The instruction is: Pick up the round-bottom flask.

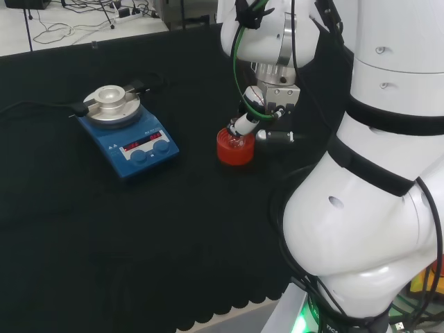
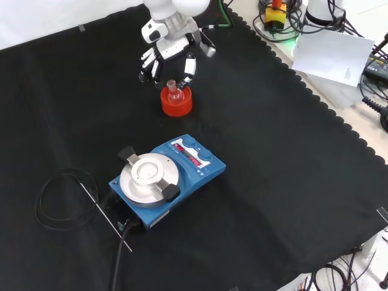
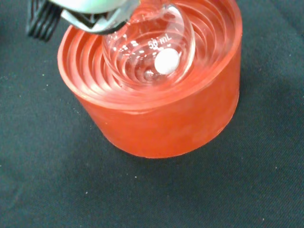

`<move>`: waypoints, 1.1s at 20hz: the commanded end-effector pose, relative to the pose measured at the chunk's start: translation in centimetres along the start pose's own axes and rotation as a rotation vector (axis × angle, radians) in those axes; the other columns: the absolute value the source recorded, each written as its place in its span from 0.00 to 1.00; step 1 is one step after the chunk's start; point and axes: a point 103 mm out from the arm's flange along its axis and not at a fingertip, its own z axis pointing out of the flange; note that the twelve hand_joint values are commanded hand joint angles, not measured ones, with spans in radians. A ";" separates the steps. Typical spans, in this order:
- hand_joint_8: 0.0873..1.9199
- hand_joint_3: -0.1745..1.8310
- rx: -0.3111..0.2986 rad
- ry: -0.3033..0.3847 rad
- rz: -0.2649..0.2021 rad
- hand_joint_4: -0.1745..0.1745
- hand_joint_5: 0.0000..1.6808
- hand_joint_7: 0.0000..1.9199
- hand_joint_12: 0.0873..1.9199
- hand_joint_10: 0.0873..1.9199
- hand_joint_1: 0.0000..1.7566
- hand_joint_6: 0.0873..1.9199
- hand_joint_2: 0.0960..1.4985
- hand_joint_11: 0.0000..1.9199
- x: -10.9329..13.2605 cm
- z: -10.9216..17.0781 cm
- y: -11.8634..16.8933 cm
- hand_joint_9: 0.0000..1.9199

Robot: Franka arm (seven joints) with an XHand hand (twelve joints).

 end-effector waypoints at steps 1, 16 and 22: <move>0.31 0.41 0.000 0.001 -0.002 0.33 0.53 0.13 0.71 0.32 0.50 0.38 0.38 0.10 0.2 -0.2 0.0 0.25; 0.32 0.37 -0.018 -0.040 0.010 0.55 0.60 0.14 0.70 0.32 0.55 0.41 0.45 0.12 0.4 -0.3 0.2 0.26; 0.31 0.39 -0.028 -0.040 0.017 0.98 0.66 0.17 0.68 0.29 0.61 0.46 0.47 0.17 0.4 -1.0 0.0 0.31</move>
